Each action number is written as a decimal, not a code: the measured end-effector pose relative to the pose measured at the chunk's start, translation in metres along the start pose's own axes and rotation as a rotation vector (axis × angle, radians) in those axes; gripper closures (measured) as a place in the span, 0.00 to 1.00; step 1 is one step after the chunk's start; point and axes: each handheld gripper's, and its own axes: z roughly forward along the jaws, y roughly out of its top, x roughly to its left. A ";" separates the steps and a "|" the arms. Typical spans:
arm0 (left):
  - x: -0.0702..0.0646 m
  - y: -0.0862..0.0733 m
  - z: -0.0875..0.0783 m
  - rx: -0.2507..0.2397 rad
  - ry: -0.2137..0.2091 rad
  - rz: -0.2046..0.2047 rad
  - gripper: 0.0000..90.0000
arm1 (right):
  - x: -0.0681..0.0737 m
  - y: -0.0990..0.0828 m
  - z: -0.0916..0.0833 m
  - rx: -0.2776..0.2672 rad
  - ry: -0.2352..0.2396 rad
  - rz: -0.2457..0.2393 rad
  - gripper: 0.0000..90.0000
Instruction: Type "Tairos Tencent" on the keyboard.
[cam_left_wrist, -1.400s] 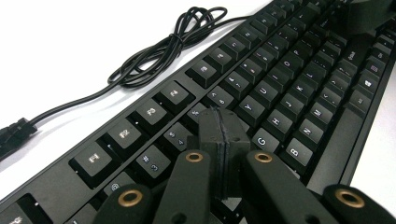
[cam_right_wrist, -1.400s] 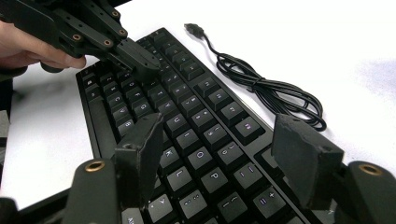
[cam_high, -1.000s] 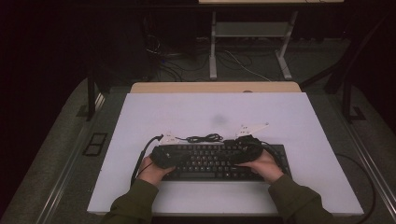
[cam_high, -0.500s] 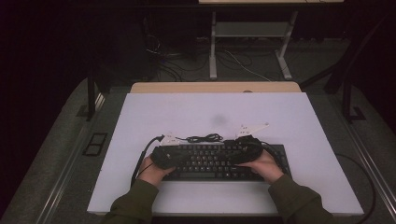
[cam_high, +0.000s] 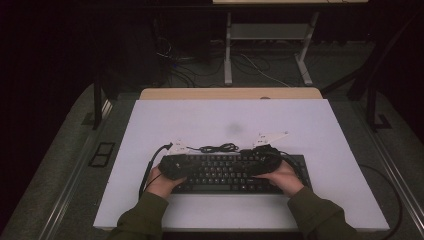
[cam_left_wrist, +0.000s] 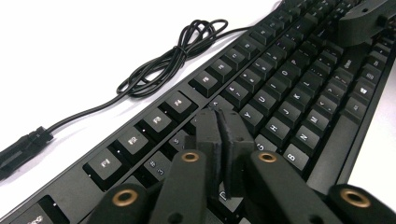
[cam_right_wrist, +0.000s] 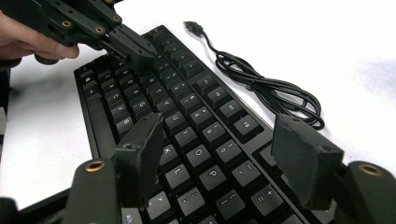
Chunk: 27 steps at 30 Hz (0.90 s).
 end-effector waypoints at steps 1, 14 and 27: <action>0.000 0.000 -0.001 0.002 0.000 0.006 0.92 | 0.000 0.000 0.000 0.000 0.001 0.002 0.38; -0.004 -0.002 -0.002 -0.020 0.013 -0.010 0.56 | -0.002 0.001 0.001 -0.003 0.012 0.009 0.41; -0.005 -0.008 -0.005 -0.027 0.023 -0.005 0.26 | 0.000 0.000 0.008 0.028 0.028 0.003 0.56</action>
